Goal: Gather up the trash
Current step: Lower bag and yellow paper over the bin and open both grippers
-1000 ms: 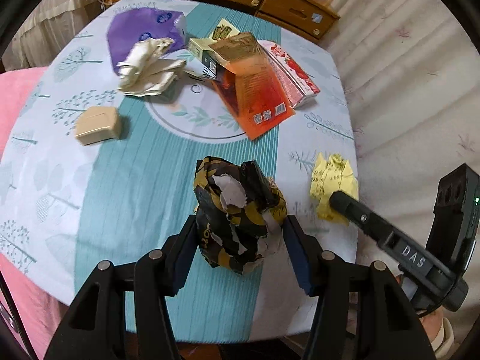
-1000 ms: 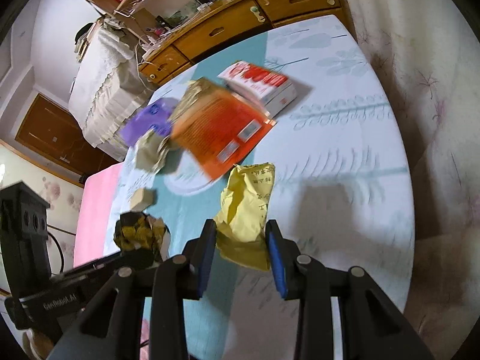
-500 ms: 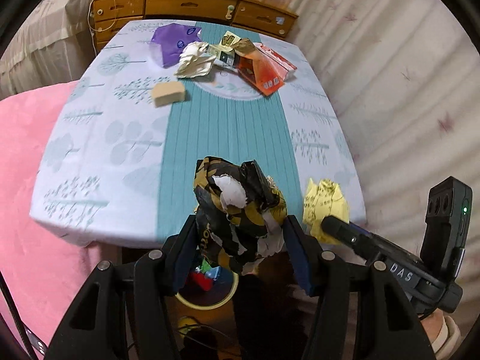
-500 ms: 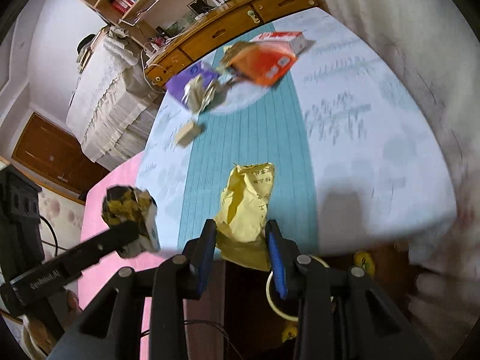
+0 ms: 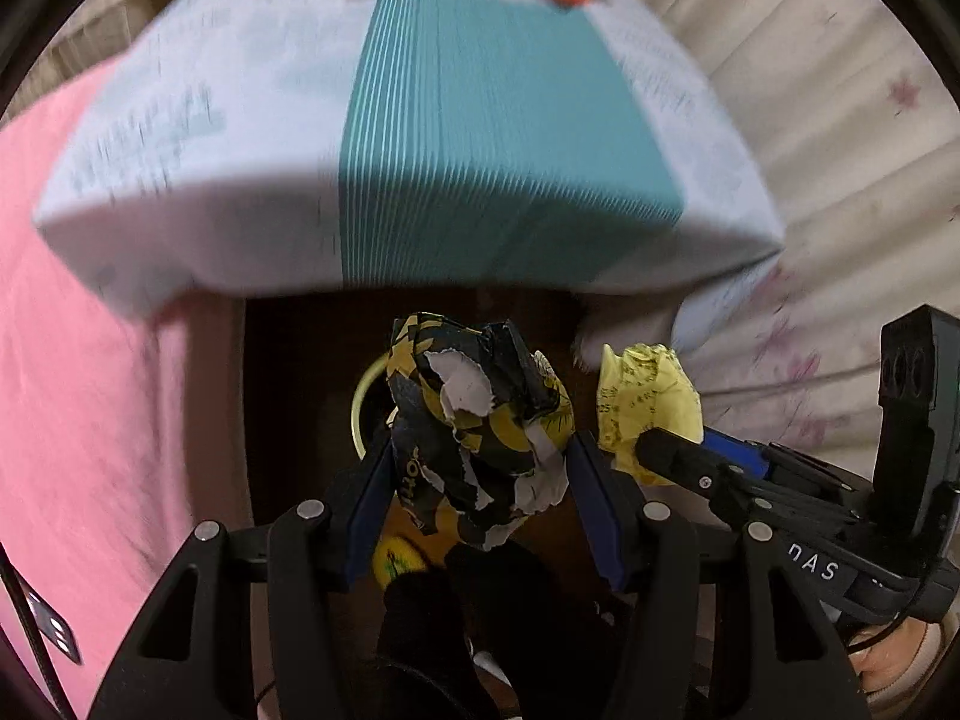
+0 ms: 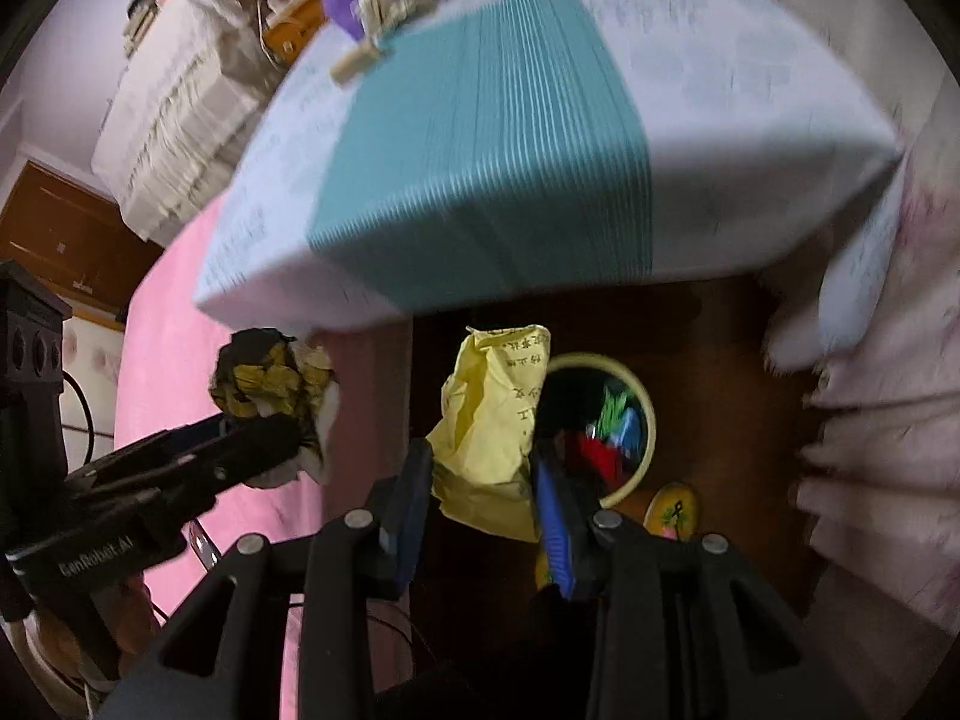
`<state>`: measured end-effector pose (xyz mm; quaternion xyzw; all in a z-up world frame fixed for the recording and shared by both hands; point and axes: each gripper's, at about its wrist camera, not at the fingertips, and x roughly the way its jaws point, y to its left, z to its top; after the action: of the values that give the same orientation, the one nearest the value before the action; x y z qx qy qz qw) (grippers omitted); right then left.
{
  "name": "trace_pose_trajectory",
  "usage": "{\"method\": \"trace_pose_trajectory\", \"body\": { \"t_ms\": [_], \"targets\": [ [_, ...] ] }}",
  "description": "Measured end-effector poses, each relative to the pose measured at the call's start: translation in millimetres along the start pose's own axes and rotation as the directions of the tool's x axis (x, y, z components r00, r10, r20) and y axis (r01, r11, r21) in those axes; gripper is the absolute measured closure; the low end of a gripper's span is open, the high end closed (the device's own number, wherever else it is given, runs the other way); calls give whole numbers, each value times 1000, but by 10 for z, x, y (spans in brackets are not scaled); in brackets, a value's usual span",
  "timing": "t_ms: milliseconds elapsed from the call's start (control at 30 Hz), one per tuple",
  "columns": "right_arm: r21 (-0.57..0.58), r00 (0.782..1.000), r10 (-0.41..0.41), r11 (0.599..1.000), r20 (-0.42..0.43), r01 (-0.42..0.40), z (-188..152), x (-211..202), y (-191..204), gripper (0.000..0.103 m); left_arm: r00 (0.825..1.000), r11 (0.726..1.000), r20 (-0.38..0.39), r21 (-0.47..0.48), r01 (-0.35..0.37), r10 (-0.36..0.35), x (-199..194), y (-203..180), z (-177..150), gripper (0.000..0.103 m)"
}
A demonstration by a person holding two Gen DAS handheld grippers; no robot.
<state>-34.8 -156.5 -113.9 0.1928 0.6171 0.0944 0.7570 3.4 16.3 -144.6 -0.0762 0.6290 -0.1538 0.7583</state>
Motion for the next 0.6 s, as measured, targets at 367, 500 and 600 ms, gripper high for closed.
{"method": "trace_pose_trajectory", "body": {
  "t_ms": [367,500,600],
  "targets": [
    [33,993,-18,999,-121,22,-244,1729,-725,69,995,995,-89,-82,-55,47,1669,462,-363,46],
    [42,992,-15,999,-125,21,-256,2253,-990,67,994,994,-95,-90,-68,60,2154,580,-374,44],
    [68,990,-20,997,-139,29,-279,2523,-1167,64,993,993,-97,-98,-72,62,2435,659,-363,39]
  ]
}}
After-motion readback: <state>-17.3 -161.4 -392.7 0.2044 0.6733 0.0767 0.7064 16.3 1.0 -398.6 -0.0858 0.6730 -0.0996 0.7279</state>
